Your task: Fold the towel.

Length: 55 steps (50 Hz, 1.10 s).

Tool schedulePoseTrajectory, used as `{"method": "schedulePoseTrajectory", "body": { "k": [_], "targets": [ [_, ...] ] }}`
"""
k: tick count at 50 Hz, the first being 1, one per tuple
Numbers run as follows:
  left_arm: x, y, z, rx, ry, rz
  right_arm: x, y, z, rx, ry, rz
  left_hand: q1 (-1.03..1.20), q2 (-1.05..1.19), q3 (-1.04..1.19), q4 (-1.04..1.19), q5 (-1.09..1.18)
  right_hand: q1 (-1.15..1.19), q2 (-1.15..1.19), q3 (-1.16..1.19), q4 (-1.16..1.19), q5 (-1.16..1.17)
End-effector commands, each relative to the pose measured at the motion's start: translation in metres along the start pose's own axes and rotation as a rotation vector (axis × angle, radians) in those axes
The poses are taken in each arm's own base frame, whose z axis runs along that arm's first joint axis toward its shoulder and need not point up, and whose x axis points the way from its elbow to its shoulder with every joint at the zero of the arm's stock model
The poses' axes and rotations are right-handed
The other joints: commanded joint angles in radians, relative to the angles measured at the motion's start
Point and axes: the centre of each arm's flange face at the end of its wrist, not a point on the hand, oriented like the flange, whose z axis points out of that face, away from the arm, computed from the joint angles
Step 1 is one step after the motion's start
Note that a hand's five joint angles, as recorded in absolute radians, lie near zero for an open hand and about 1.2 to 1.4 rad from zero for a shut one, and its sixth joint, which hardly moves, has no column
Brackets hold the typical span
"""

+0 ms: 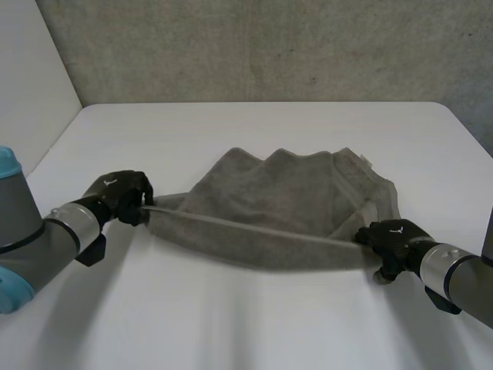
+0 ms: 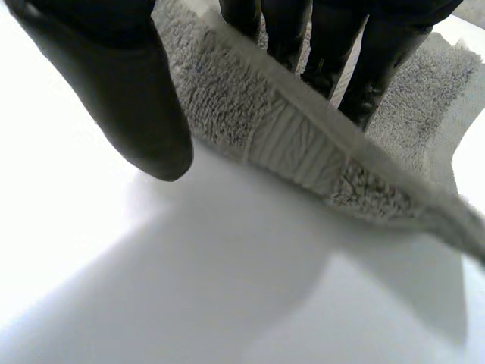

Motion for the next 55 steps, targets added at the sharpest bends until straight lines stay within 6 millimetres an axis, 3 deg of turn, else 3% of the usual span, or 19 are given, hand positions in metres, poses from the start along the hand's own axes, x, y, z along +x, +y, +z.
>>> {"method": "schedulePoseTrajectory", "body": {
  "k": [1, 3, 4, 6, 7, 8, 9, 11, 17, 25, 33, 40, 43, 45, 46, 48, 49, 50, 55],
  "targets": [
    [-0.005, -0.016, -0.011, -0.004, -0.011, -0.024, 0.007, -0.021, -0.002, 0.082, 0.033, -0.013, 0.088, 0.056, 0.065, 0.046, 0.074, 0.417, 0.409, 0.413, 0.422, 0.417],
    [0.000, -0.028, -0.019, 0.009, 0.010, -0.033, 0.005, -0.072, -0.034, 0.265, 0.074, -0.045, 0.088, 0.056, 0.065, 0.046, 0.074, 0.417, 0.409, 0.413, 0.422, 0.417],
    [0.006, -0.046, -0.028, 0.046, 0.039, -0.036, 0.005, -0.072, -0.035, 0.266, 0.075, -0.045, 0.088, 0.056, 0.065, 0.046, 0.074, 0.417, 0.409, 0.413, 0.422, 0.417],
    [0.012, -0.067, -0.037, 0.094, 0.069, -0.039, 0.012, -0.136, -0.086, 0.521, 0.139, -0.045, 0.088, 0.056, 0.065, 0.046, 0.074, 0.417, 0.409, 0.413, 0.422, 0.417],
    [0.018, -0.089, -0.047, 0.149, 0.091, -0.043, 0.012, -0.136, -0.086, 0.522, 0.140, -0.045, 0.088, 0.056, 0.065, 0.046, 0.074, 0.417, 0.409, 0.413, 0.422, 0.417],
    [0.023, -0.114, -0.059, 0.219, 0.108, -0.046, 0.015, -0.163, -0.112, 0.631, 0.163, -0.044, 0.088, 0.056, 0.065, 0.046, 0.074, 0.417, 0.409, 0.413, 0.422, 0.417],
    [0.023, -0.114, -0.059, 0.219, 0.108, -0.046, 0.016, -0.183, -0.130, 0.702, 0.164, -0.048, 0.088, 0.056, 0.065, 0.046, 0.074, 0.417, 0.409, 0.413, 0.422, 0.417],
    [0.030, -0.162, -0.086, 0.370, 0.130, -0.050, 0.017, -0.197, -0.146, 0.739, 0.159, -0.054, 0.088, 0.056, 0.065, 0.046, 0.074, 0.417, 0.409, 0.413, 0.422, 0.417],
    [0.036, -0.216, -0.123, 0.559, 0.159, -0.073, 0.014, -0.226, -0.179, 0.747, 0.121, -0.097, 0.088, 0.056, 0.065, 0.046, 0.074, 0.417, 0.409, 0.413, 0.422, 0.417],
    [0.008, -0.218, -0.116, 0.560, 0.078, -0.097, 0.024, -0.217, -0.138, 0.602, 0.128, -0.174, 0.088, 0.056, 0.065, 0.046, 0.074, 0.417, 0.409, 0.413, 0.422, 0.417],
    [-0.033, -0.153, -0.038, 0.309, 0.010, -0.128, 0.034, -0.199, -0.077, 0.465, 0.105, -0.170, 0.088, 0.056, 0.065, 0.046, 0.074, 0.417, 0.409, 0.413, 0.422, 0.417],
    [-0.034, -0.135, 0.019, 0.253, 0.007, 0.046, 0.032, -0.207, -0.018, 0.443, 0.159, -0.268, 0.088, 0.056, 0.065, 0.046, 0.074, 0.417, 0.409, 0.413, 0.422, 0.417],
    [-0.026, -0.151, 0.044, 0.323, 0.003, 0.117, 0.033, -0.234, -0.007, 0.547, 0.249, -0.336, 0.088, 0.056, 0.065, 0.046, 0.074, 0.417, 0.409, 0.413, 0.422, 0.417],
    [-0.031, -0.193, 0.052, 0.480, -0.051, 0.144, 0.039, -0.255, -0.009, 0.649, 0.322, -0.354, 0.088, 0.056, 0.065, 0.046, 0.074, 0.417, 0.409, 0.413, 0.422, 0.417],
    [-0.031, -0.193, 0.052, 0.481, -0.051, 0.144, 0.043, -0.276, -0.015, 0.757, 0.388, -0.366, 0.088, 0.056, 0.065, 0.046, 0.074, 0.417, 0.409, 0.413, 0.422, 0.417],
    [-0.032, -0.245, 0.043, 0.698, -0.089, 0.157, 0.046, -0.296, -0.027, 0.870, 0.450, -0.377, 0.088, 0.056, 0.065, 0.046, 0.074, 0.417, 0.409, 0.413, 0.422, 0.417],
    [-0.032, -0.246, 0.043, 0.699, -0.090, 0.157, 0.050, -0.310, -0.038, 0.955, 0.498, -0.381, 0.088, 0.056, 0.065, 0.046, 0.074, 0.417, 0.409, 0.413, 0.422, 0.417],
    [-0.031, -0.267, 0.034, 0.796, -0.099, 0.154, 0.050, -0.311, -0.038, 0.956, 0.499, -0.381, 0.088, 0.056, 0.065, 0.046, 0.074, 0.417, 0.409, 0.413, 0.422, 0.417],
    [-0.029, -0.292, 0.018, 0.912, -0.075, 0.119, 0.044, -0.310, -0.051, 0.971, 0.466, -0.403, 0.088, 0.056, 0.065, 0.046, 0.074, 0.417, 0.409, 0.413, 0.422, 0.417]
  ]
}}
